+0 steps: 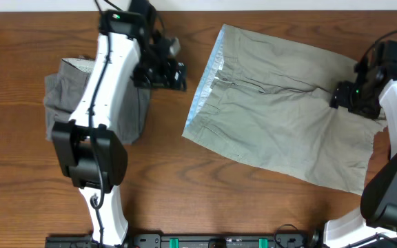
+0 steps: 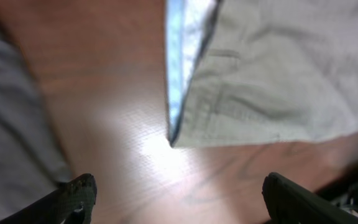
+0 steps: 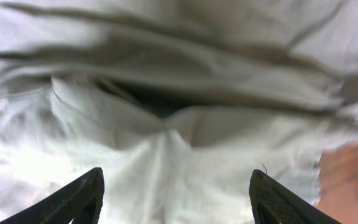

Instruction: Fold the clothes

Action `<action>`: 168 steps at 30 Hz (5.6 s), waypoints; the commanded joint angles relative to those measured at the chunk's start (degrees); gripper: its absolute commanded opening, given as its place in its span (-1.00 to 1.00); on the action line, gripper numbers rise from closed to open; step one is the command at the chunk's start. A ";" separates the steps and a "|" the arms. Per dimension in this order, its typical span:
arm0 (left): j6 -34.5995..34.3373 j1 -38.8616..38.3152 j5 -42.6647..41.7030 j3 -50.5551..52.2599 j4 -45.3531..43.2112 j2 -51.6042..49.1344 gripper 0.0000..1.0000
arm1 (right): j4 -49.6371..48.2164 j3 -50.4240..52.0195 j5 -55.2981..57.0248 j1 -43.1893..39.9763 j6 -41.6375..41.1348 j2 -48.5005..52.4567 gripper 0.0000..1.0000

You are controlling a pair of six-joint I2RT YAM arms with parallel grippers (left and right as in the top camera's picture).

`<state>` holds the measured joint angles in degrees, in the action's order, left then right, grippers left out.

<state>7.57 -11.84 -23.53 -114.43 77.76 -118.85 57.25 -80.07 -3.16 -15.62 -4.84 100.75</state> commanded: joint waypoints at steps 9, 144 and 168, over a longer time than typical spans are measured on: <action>-2.10 -4.96 2.78 21.22 -9.01 -0.37 0.75 | 10.54 -0.07 -10.03 -4.59 -2.38 0.26 0.44; -8.41 4.26 -2.86 31.63 -32.94 12.13 0.72 | -27.93 -3.80 -33.68 -5.95 -7.08 9.84 -0.56; 2.08 1.01 -2.82 33.99 -32.39 11.63 0.72 | 1.75 23.19 -7.21 -6.25 -15.72 -1.86 -0.61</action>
<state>7.62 -10.44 -25.58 -81.58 45.01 -107.09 60.23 -58.87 -13.21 -21.43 -16.97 98.91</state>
